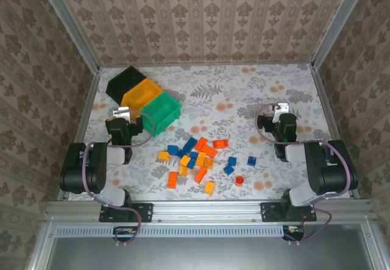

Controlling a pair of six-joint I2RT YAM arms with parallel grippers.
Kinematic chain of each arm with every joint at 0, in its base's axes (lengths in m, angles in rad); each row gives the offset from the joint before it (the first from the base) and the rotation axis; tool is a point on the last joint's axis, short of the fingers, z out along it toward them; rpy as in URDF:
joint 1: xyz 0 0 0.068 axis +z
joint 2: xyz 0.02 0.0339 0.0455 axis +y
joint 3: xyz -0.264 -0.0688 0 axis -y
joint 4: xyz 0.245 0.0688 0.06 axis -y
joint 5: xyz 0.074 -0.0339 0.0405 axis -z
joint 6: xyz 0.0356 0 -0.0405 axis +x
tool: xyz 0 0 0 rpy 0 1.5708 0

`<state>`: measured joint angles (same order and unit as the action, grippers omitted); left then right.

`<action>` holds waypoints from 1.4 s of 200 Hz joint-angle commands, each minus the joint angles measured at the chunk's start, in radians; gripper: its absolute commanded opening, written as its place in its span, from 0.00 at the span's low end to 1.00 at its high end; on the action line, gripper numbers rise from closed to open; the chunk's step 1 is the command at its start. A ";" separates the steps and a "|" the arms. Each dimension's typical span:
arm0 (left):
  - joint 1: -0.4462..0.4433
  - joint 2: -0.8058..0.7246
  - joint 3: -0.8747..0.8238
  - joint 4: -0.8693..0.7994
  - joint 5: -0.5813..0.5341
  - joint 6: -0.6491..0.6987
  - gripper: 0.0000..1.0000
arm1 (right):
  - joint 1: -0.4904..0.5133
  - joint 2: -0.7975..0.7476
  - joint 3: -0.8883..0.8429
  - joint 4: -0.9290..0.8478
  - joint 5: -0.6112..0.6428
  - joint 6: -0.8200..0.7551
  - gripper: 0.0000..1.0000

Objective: Sort the legos into containers by color

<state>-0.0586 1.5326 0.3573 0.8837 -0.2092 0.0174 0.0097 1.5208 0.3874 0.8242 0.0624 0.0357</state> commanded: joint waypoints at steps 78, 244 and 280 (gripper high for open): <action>-0.003 0.011 0.024 0.031 -0.008 0.019 1.00 | 0.004 0.011 0.022 0.029 -0.013 -0.007 1.00; -0.002 0.012 0.025 0.029 -0.006 0.018 1.00 | 0.004 0.012 0.024 0.024 -0.014 -0.005 1.00; -0.016 -0.029 0.025 -0.005 -0.063 0.007 1.00 | -0.014 -0.033 0.042 -0.043 0.010 0.025 1.00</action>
<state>-0.0589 1.5326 0.3573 0.8837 -0.2138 0.0200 0.0044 1.5208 0.3912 0.8230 0.0544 0.0368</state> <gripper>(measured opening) 0.997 0.999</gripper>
